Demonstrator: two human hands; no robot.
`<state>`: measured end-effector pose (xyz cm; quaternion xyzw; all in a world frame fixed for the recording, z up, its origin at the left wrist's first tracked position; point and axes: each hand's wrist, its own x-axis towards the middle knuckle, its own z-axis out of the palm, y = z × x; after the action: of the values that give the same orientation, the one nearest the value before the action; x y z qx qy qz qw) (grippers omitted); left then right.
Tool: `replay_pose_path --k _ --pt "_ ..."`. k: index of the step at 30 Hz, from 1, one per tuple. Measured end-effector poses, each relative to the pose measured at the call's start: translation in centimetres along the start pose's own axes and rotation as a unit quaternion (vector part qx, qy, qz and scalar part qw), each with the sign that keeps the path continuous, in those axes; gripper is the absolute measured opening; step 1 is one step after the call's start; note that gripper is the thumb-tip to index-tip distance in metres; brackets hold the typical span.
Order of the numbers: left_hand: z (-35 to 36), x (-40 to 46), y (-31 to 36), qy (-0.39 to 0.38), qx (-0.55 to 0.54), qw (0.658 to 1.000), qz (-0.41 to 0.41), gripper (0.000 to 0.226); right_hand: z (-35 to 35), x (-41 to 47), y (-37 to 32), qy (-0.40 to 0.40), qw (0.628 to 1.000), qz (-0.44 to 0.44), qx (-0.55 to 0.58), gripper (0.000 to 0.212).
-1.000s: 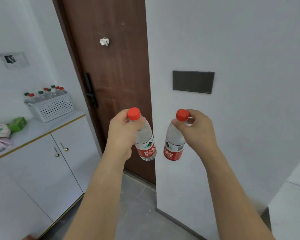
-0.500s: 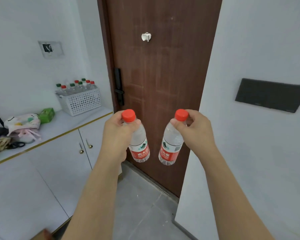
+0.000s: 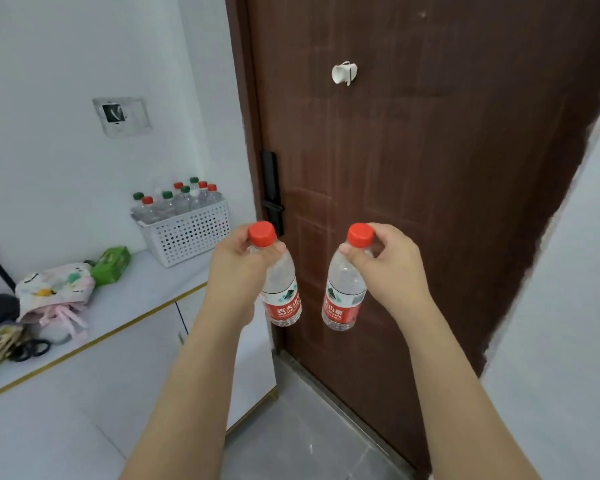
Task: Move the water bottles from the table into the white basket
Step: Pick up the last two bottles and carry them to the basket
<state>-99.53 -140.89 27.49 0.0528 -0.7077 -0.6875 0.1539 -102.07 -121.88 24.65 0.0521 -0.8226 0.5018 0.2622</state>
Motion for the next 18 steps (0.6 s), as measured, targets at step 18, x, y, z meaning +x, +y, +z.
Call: replay_pose_path --k 18 --pt "-11.3 22.8 -4.7 0.066 -0.024 0.997 0.017 0.024 24.3 14.9 -1.0 -0.033 0.994 -0.055 0.089 0.023"
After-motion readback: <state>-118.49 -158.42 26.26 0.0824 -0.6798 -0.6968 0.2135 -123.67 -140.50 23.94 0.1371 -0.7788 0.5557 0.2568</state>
